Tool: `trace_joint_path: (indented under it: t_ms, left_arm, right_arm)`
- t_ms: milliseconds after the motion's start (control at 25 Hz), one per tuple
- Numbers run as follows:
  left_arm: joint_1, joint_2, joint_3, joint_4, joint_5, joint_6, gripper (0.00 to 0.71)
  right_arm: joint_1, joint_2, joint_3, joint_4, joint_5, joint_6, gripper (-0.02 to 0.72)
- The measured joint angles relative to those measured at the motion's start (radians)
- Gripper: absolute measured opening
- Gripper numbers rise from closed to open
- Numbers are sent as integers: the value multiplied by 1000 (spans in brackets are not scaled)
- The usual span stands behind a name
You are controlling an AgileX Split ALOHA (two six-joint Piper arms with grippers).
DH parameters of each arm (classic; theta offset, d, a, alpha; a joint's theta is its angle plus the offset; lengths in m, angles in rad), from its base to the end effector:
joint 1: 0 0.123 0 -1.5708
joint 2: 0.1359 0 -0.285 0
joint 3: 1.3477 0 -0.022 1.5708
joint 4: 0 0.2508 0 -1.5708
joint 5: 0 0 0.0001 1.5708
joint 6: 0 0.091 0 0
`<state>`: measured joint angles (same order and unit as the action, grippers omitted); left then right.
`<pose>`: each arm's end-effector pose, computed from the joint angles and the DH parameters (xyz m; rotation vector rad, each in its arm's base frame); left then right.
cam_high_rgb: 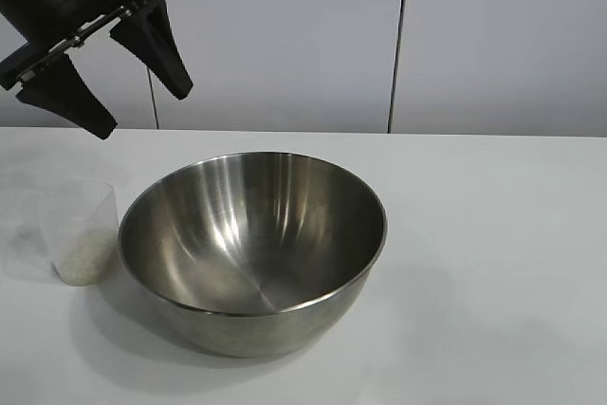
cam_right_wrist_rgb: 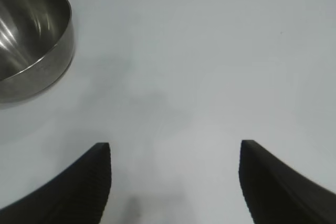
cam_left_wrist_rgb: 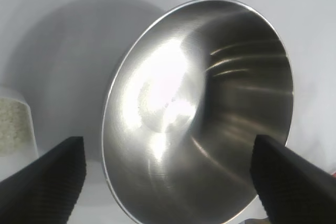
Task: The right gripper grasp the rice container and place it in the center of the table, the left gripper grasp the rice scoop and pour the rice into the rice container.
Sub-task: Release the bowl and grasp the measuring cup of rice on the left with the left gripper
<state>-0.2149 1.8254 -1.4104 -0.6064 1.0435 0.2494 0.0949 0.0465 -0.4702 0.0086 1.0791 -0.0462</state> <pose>0.3573 -0.1239 0.2507 0.2898 2.8166 -0.7983 0.0043 0.0011 0.2675 -0.1509 2.1339 0.0390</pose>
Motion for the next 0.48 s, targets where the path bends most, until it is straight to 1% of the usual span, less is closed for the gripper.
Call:
trace_joint_path:
  t_ms: [160, 320, 480]
  left_arm:
    - [0, 0, 0, -2, -61, -10, 619]
    - [0, 0, -18, -2, -94, -31, 614]
    - [-7, -39, -29, -2, -219, 99, 583]
  right_arm:
    - [0, 0, 0, 0, -1, 0, 473]
    - [0, 0, 0, 0, -1, 1, 473]
    - [0, 0, 0, 0, -1, 1, 473]
